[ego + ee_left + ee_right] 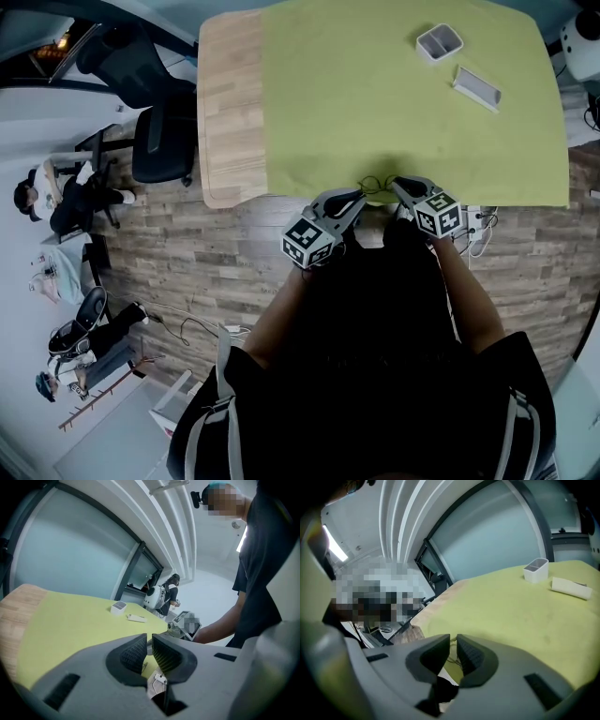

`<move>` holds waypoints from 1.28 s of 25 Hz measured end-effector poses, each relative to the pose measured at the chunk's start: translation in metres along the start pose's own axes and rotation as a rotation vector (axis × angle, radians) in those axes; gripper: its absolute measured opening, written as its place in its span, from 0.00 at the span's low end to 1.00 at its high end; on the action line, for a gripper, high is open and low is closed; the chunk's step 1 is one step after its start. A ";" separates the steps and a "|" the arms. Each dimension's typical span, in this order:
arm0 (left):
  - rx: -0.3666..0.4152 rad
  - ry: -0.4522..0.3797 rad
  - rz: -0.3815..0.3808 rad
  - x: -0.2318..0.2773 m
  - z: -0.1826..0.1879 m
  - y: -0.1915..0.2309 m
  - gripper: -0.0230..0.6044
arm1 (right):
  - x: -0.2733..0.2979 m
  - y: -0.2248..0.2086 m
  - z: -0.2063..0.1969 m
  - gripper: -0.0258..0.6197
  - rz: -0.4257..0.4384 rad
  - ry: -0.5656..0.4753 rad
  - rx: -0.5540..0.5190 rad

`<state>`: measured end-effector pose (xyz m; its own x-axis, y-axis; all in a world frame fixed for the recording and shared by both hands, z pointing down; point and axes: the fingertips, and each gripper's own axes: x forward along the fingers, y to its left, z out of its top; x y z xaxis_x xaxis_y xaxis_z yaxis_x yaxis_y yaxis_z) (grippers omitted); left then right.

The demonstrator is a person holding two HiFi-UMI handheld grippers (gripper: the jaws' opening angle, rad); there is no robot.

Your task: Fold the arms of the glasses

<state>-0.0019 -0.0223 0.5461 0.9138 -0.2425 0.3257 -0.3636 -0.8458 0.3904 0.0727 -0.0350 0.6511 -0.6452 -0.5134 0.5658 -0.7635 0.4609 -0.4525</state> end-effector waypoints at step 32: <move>-0.058 0.052 0.077 -0.007 -0.016 0.007 0.07 | 0.023 -0.071 -0.044 0.10 -0.015 0.136 0.116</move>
<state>-0.0135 -0.0193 0.5604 0.8726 -0.2797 0.4005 -0.4438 -0.7965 0.4107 0.1127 -0.0475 0.7267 -0.6301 -0.4132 0.6574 -0.7761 0.3631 -0.5156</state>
